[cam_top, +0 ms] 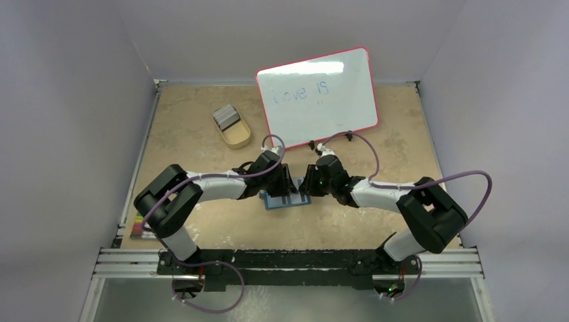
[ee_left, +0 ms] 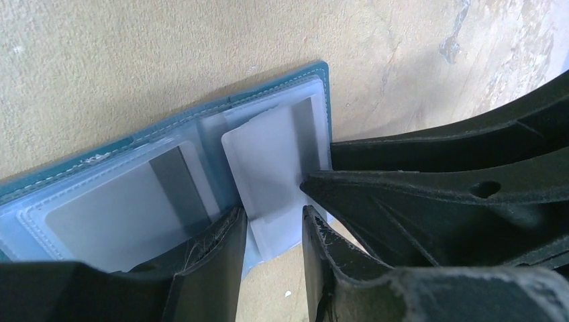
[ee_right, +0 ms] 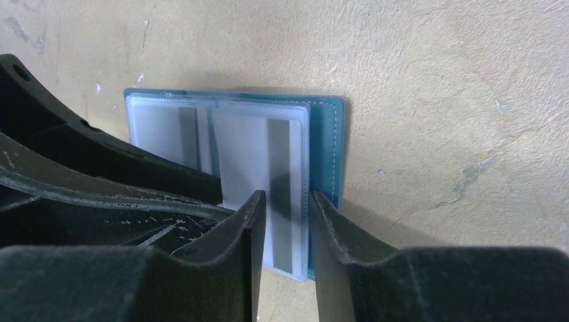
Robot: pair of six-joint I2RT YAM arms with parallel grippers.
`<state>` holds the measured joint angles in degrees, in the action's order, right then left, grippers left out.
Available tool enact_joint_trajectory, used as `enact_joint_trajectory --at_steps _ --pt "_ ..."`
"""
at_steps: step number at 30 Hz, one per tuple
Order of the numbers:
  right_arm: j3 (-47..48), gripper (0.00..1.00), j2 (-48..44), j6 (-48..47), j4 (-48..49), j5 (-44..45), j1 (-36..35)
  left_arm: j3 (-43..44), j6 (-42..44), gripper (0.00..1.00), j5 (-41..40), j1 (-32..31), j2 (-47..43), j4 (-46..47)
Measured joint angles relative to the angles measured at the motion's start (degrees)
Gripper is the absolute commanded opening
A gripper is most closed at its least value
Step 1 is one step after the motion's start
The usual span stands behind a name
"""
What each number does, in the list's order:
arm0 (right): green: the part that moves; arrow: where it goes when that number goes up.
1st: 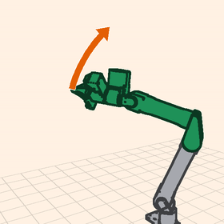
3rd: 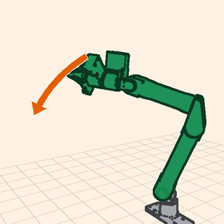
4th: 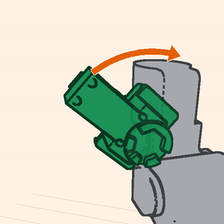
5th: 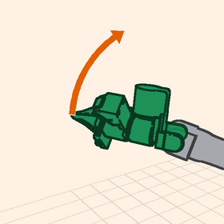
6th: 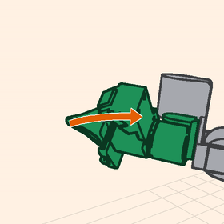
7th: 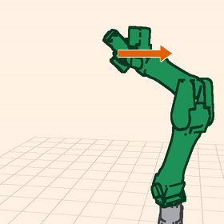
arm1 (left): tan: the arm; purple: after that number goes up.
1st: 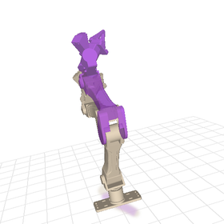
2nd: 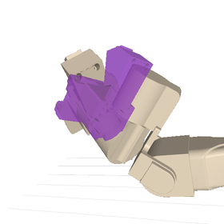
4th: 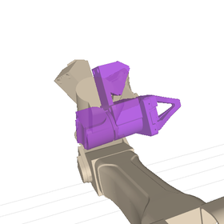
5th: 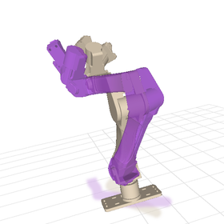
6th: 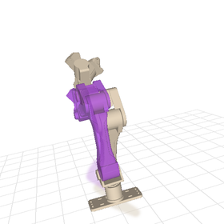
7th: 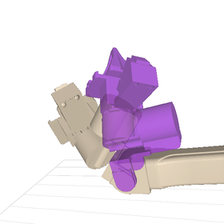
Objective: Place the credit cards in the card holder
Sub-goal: Insert the credit card into the card holder, then pick up the credit card from the storage box.
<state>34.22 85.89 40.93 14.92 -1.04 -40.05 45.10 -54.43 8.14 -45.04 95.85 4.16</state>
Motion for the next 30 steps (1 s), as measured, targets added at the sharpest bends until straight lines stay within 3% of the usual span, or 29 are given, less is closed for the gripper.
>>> enact_joint_trajectory --at_steps 9,16,20,25,30 --pt "0.0 0.35 -2.1 0.0 -2.7 0.8 0.0 0.0 0.9 0.35 -2.1 -0.8 -0.5 -0.1" --pt "0.5 0.38 -8.0 -1.3 -7.4 4.8 0.0 0.9 4.3 0.45 -6.4 -0.9 -5.2 -4.9" --pt "1.0 0.39 -9.5 -2.2 -8.5 6.1 0.0 2.5 6.8 0.46 -9.5 -0.9 -8.2 -8.7" --pt "1.1 0.40 -10.8 -3.1 -8.9 5.8 0.0 7.8 12.5 0.46 -14.5 -0.4 -9.4 -16.1" --pt "1.4 0.40 -12.8 -4.1 -9.1 5.6 0.0 12.9 24.1 0.51 -21.3 1.6 -10.2 -21.7"
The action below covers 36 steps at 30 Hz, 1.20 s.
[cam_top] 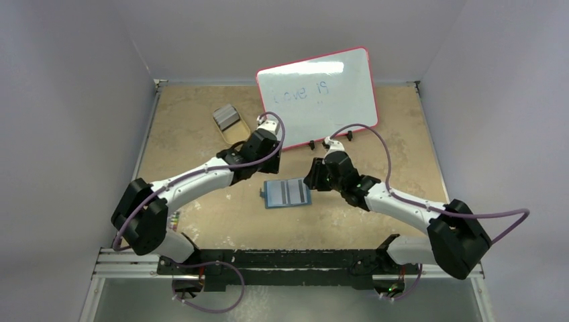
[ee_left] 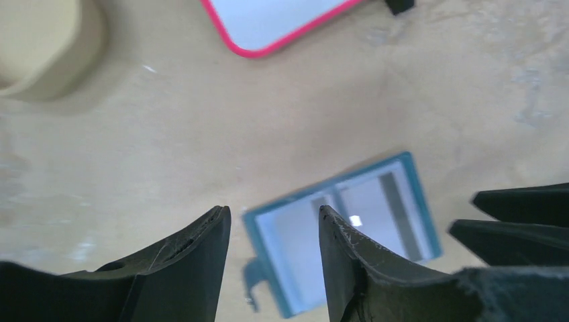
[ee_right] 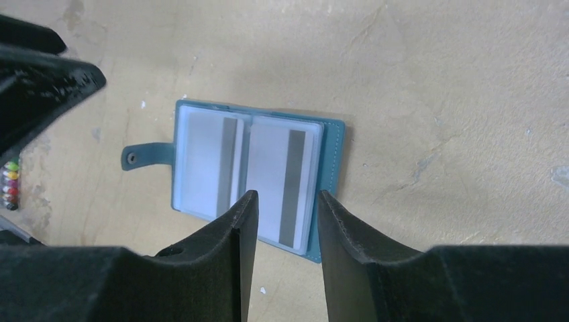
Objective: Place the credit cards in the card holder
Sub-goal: Pick up the credit card from the storage box.
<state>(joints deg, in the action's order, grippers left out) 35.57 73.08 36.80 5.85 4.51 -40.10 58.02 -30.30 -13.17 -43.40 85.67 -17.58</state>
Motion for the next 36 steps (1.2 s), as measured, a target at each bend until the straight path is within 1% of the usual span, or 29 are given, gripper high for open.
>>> enact_joint_trajectory --at_steps 2,5,8,11,15,17,22,25,29,36 --pt "0.2 0.40 -0.8 -0.4 0.0 -0.1 0.0 1.0 5.9 0.52 -2.2 1.2 -0.9 -1.9" --pt "0.2 0.40 -1.7 -0.4 0.0 -0.7 0.0 3.0 13.6 0.52 -3.2 3.4 -1.4 -4.7" --pt "0.5 0.40 -2.1 -0.5 -0.4 -1.1 0.0 5.9 19.4 0.53 -3.1 9.2 -1.2 -6.6" --pt "1.5 0.40 -2.1 -0.9 -1.4 -1.1 0.0 11.1 24.9 0.53 -4.7 13.3 0.2 -8.4" --pt "3.5 0.40 -2.2 -1.2 -2.7 -1.0 0.0 20.3 31.9 0.53 -9.8 15.0 6.1 -9.5" --pt "4.3 0.40 -2.3 -1.4 -3.1 -0.9 0.0 23.3 34.2 0.53 -10.4 16.1 9.2 -9.3" --pt "5.6 0.40 -3.1 -1.7 -5.4 0.2 0.0 30.0 38.0 0.53 -9.7 22.5 18.2 -9.0" --pt "5.6 0.40 -4.9 -1.7 -7.1 0.6 0.0 34.3 39.9 0.54 -9.9 25.1 23.5 -9.7" --pt "5.6 0.40 -6.3 -1.7 -8.1 0.9 0.0 37.4 43.5 0.56 -10.5 25.6 27.9 -10.8" --pt "5.6 0.40 -5.6 -1.7 -8.7 0.9 0.0 39.4 47.7 0.58 -10.8 25.7 31.7 -11.4"
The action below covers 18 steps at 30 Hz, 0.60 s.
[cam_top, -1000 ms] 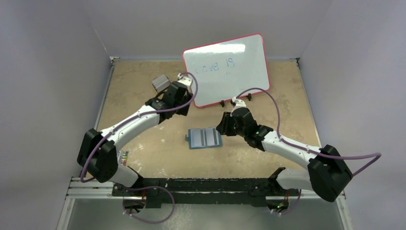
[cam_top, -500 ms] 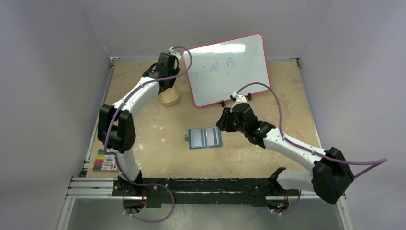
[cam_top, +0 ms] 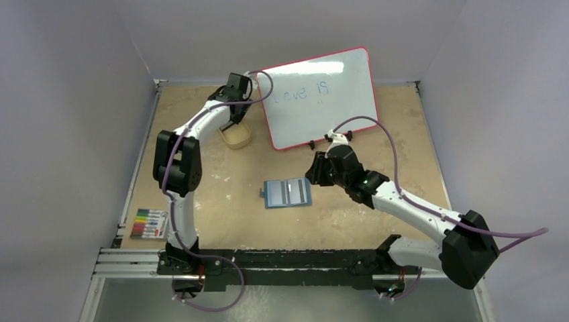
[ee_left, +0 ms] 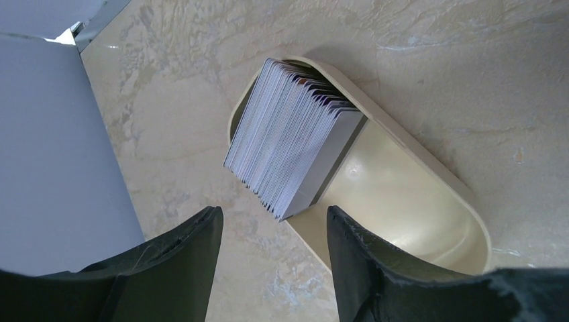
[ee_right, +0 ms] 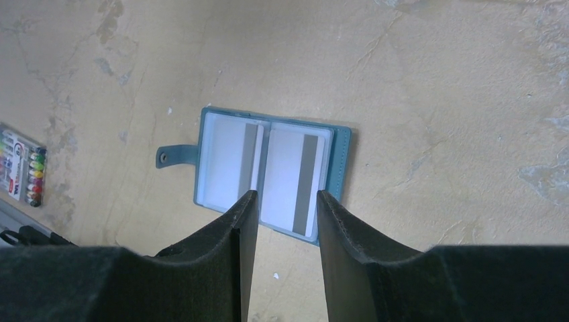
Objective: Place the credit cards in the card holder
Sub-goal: Pick up the credit card from the storage box.
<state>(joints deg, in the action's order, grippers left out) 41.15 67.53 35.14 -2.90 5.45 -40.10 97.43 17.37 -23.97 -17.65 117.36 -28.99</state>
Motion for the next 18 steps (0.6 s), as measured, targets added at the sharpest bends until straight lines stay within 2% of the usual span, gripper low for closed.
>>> enact_joint_trajectory --at_steps 18 --pt "0.4 0.40 0.5 0.0 -0.8 1.1 0.0 2.1 3.2 0.55 -4.4 0.8 6.8 2.5"
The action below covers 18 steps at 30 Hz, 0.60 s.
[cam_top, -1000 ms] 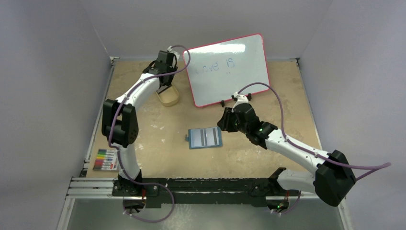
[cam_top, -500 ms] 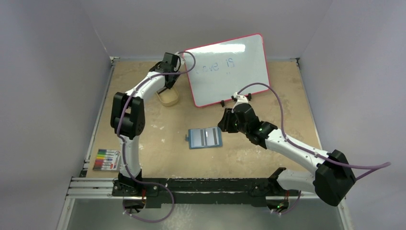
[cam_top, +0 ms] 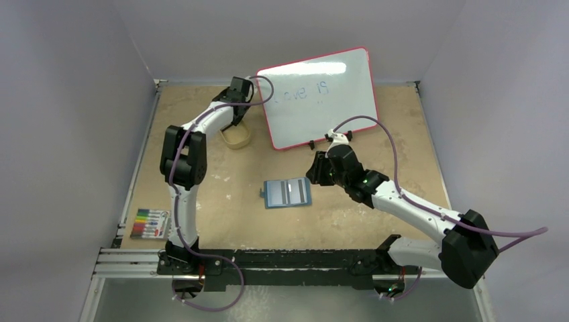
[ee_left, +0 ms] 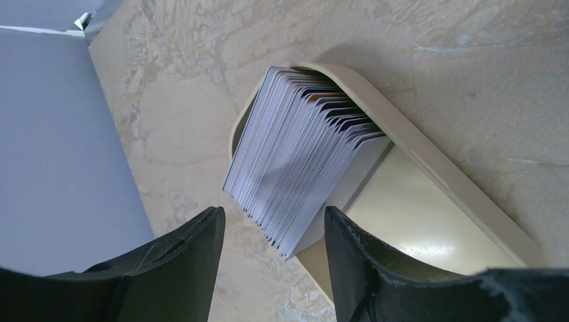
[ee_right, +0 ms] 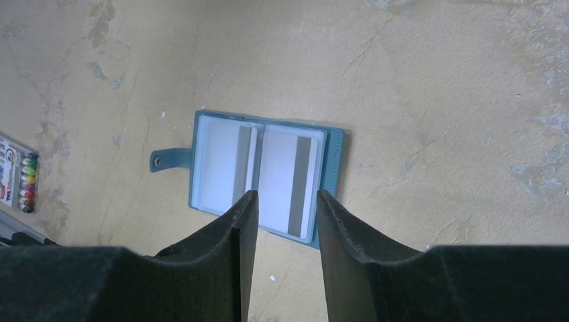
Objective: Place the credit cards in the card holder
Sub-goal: Pick up the credit card from the storage box.
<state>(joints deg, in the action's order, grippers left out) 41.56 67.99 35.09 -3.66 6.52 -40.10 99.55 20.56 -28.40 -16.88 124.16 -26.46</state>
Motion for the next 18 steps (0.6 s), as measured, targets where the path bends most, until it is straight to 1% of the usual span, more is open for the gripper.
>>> enact_joint_trajectory --at_steps 11,18 --pt "0.0 0.40 0.0 0.0 0.0 0.1 0.0 0.0 1.3 0.55 -1.4 0.0 0.8 1.5" --pt "0.0 0.40 0.0 0.0 0.0 0.3 0.0 -0.1 1.6 0.56 -0.9 0.0 1.5 1.6"
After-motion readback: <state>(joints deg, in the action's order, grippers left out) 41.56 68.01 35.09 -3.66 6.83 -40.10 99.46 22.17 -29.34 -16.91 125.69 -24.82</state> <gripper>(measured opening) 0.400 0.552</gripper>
